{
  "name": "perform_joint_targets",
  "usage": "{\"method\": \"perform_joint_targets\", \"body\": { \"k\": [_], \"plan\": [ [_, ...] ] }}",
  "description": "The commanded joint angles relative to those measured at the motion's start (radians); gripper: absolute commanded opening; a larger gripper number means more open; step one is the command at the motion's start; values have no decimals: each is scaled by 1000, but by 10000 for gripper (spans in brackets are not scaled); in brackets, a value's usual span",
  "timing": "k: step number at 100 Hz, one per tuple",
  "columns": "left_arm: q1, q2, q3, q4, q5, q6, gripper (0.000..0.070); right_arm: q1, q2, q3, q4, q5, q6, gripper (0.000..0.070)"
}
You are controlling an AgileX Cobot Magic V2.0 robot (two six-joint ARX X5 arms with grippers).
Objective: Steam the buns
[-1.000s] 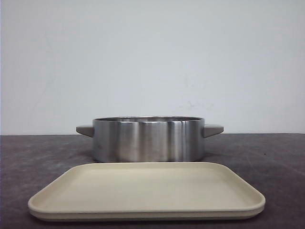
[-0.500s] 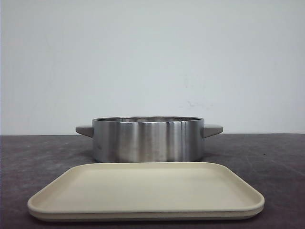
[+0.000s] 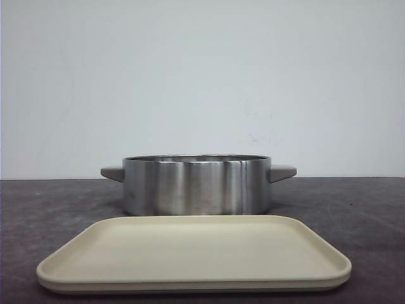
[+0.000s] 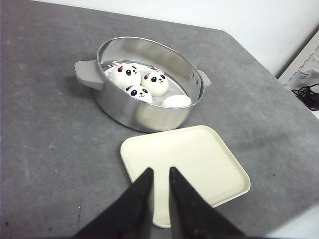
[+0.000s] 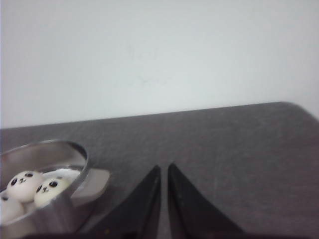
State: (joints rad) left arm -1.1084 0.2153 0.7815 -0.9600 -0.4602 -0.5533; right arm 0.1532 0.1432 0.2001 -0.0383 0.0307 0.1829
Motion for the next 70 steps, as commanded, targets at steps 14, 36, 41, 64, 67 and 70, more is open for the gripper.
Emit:
{"method": "perform_joint_targets", "body": {
  "k": [14, 36, 41, 64, 67, 70],
  "plan": [
    [-11, 3, 16, 11, 1, -5, 10, -83, -18, -97, 74, -174, -15, 18],
    [-11, 3, 16, 11, 1, -5, 10, -124, -118, -172, 60, -212, -9, 18],
    [-11, 3, 16, 11, 1, -5, 10, -128, -143, -190, 53, -212, -4, 18],
    [-11, 3, 16, 11, 1, -5, 10, -131, -140, -189, -128, -214, -5, 18],
    [-11, 3, 16, 11, 1, -5, 10, -131, -140, -189, -125, -196, -10, 18],
    [-11, 3, 16, 11, 1, -5, 10, -131, -140, -189, -128, -175, -11, 18]
  ]
}}
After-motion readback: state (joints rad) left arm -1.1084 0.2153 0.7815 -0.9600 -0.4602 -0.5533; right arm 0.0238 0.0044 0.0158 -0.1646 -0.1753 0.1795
